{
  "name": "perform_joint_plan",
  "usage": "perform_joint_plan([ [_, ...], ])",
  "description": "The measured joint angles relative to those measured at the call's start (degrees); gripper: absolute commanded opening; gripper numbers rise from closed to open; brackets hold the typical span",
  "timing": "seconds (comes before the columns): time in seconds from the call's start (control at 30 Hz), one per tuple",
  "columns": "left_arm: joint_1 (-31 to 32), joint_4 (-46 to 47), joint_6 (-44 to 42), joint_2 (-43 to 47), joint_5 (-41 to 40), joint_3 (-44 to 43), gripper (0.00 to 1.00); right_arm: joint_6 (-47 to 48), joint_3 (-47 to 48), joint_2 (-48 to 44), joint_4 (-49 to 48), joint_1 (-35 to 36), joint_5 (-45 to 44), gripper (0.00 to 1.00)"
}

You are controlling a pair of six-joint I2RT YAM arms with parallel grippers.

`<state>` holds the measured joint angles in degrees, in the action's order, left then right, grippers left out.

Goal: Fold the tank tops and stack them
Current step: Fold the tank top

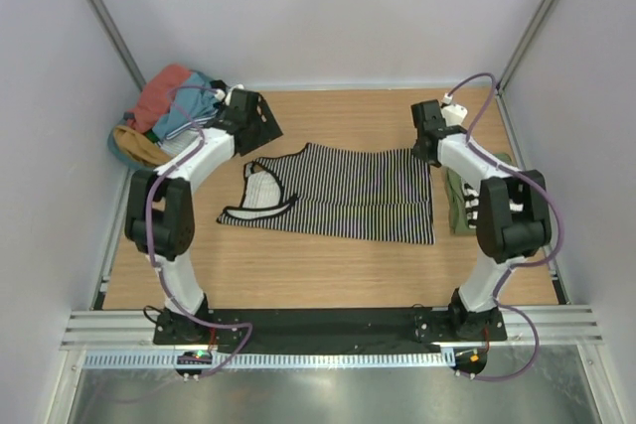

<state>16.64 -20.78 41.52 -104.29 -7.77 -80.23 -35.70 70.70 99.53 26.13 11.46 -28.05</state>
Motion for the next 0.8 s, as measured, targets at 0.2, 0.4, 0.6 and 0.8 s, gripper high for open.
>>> perform_joint_plan([
  [0.2, 1.7, 0.28, 0.17, -15.21, 5.73, -14.21, 0.75, 1.53, 8.33, 10.27, -0.79, -2.67, 3.45, 0.43],
  [0.4, 3.21, 0.07, 0.55, -27.5, 10.75, -25.2, 0.73, 2.89, 12.2, 15.08, -0.94, -4.28, 6.01, 0.48],
  [0.6, 4.83, 0.26, 1.05, -31.87, 12.44, -31.32, 0.67, 4.44, 14.38, 18.93, -1.4, -4.9, 6.86, 0.48],
  [0.8, 5.53, 0.39, 1.55, -34.21, 13.55, -33.09, 0.56, 5.46, 15.67, 20.96, -1.97, -4.96, 7.26, 0.42],
])
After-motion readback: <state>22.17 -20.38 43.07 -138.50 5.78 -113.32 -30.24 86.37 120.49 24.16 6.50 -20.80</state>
